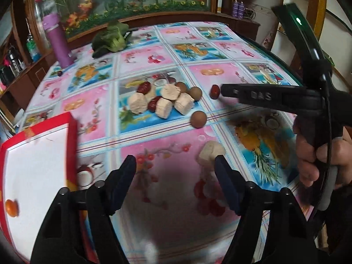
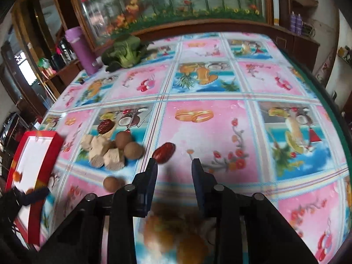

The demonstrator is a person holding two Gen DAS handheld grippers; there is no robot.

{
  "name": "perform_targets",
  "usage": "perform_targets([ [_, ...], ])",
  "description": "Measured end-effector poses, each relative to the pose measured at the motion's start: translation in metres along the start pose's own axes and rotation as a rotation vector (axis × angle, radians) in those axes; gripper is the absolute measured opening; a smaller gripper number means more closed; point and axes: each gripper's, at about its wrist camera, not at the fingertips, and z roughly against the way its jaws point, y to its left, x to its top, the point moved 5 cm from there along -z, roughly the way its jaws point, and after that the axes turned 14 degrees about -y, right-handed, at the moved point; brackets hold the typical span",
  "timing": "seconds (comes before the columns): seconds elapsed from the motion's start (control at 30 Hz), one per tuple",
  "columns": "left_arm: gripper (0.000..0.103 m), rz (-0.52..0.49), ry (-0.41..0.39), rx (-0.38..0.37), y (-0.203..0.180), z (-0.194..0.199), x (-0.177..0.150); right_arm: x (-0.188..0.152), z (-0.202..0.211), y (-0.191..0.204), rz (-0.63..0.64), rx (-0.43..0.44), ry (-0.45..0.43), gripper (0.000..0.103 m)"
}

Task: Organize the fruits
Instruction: 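Grasp a white cake cube with the left gripper while the right gripper grasps a red date, then lower the cube and the date into the tray and open both grippers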

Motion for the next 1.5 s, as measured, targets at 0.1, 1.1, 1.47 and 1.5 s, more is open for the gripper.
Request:
perform_targets([
  [0.1,0.070,0.003,0.007,-0.034,-0.004,-0.005,0.001,0.003,-0.003,0.009,-0.014,0.029,-0.004,0.031],
  [1.1,0.028,0.083,0.016,-0.127,-0.017,-0.017,-0.005,-0.003,-0.015,0.003,0.013,-0.073,-0.006,0.016],
  [1.47,0.028,0.100,-0.140,-0.033,0.014,0.052,0.011,0.007,0.020,0.031,0.051,-0.019,-0.172,0.016],
  [1.5,0.028,0.108,-0.152,-0.017,0.021,0.059,0.011,0.006,0.024,0.039,0.060,-0.001,-0.184,0.016],
])
